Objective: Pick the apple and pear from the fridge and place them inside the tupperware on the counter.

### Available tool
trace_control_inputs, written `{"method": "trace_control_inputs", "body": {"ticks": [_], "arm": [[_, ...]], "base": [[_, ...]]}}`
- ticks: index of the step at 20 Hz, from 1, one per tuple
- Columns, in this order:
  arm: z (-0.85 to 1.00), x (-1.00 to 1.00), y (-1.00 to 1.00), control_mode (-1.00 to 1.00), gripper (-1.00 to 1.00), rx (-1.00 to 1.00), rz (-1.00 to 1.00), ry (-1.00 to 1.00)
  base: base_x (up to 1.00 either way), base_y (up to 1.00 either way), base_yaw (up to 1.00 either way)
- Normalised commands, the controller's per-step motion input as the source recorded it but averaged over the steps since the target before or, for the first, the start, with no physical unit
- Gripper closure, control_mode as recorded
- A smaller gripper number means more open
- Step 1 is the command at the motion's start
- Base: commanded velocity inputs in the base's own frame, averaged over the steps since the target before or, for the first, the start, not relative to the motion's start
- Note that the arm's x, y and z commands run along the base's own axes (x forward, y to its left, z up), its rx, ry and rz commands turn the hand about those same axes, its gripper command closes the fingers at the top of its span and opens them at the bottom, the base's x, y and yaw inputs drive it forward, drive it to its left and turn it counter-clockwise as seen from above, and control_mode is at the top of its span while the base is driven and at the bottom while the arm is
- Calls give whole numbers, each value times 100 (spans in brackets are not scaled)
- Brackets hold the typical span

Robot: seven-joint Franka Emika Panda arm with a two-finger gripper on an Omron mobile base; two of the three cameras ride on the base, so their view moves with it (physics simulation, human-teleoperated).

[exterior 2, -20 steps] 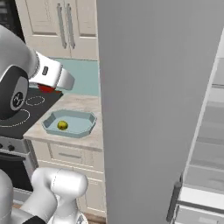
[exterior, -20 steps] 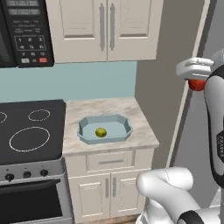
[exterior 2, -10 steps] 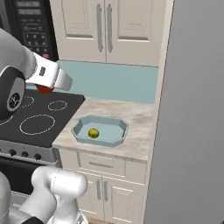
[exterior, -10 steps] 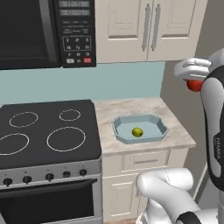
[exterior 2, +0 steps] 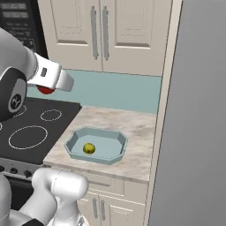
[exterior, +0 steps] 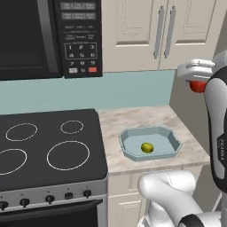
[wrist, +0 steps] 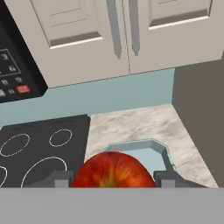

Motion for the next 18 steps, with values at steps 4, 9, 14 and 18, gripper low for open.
{"method": "trace_control_inputs", "body": {"ticks": [4, 9, 14, 18], "arm": [[0, 0, 0, 100, 100, 0, 0, 0], [-31, 0, -7, -100, 100, 0, 0, 8], [-73, -10, -11, -100, 100, -2, 0, 11], [-66, -1, 0, -100, 100, -8, 0, 17]], "base": [[42, 0, -1], [3, 0, 0], [0, 0, 0], [0, 0, 0]]}}
